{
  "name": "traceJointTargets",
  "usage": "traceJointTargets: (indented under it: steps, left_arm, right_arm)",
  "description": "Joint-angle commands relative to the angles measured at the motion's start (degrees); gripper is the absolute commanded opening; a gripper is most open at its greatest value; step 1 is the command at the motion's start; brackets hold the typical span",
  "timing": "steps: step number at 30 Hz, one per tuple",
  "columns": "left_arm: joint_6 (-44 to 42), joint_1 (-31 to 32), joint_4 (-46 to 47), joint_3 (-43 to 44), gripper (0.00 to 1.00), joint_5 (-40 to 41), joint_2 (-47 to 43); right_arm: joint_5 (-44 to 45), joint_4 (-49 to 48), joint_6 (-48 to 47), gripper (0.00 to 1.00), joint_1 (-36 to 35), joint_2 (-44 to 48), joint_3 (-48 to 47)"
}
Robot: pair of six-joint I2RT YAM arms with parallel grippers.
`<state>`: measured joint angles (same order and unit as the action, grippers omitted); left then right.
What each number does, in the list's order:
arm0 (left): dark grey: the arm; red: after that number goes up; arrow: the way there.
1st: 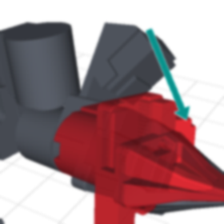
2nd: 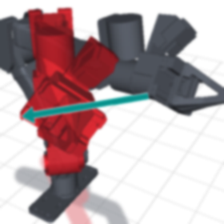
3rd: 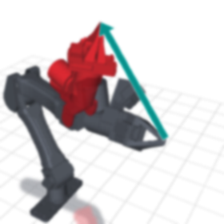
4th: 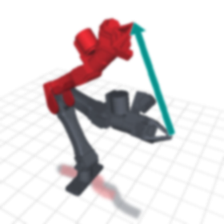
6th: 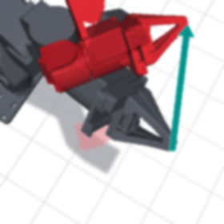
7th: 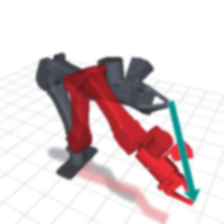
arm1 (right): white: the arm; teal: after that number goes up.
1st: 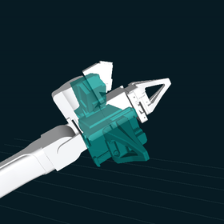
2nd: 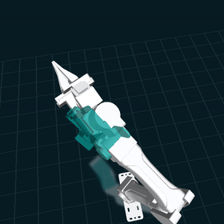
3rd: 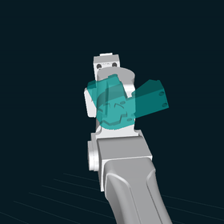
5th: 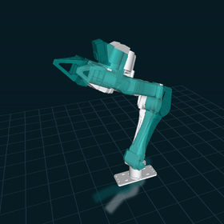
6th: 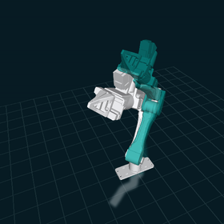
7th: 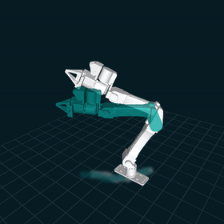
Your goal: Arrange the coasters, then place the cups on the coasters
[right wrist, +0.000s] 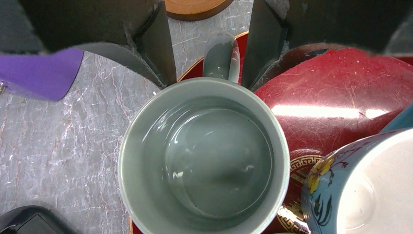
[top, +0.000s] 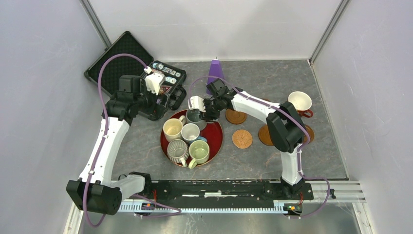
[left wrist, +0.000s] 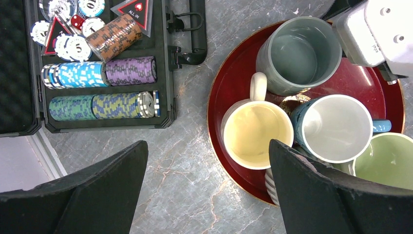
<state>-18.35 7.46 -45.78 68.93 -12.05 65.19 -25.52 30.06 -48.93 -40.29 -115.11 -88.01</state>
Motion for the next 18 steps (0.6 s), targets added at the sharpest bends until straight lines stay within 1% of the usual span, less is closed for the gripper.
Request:
traceJointTargets:
  steps: [1, 9, 14, 18]
  left_arm:
    - [0.1, -0.3, 0.4, 0.1, 1.0, 0.4, -1.3]
    - [0.2, -0.3, 0.5, 0.2, 1.0, -0.1, -0.9]
    - [0.3, -0.3, 0.5, 0.6, 1.0, -0.2, -0.7]
    - [0.3, -0.3, 0.4, 0.4, 1.0, -0.3, -0.8]
  right_arm:
    - [-0.9, 1.3, 0.1, 0.57, -1.3, -0.9, -0.8]
    - [1.2, 2.0, 0.2, 0.55, -1.3, -3.3, -1.5]
    - [1.9, 2.5, 0.1, 0.48, -1.3, -3.9, -1.8]
    - [1.9, 1.8, 1.0, 0.36, -1.3, -3.1, -1.4]
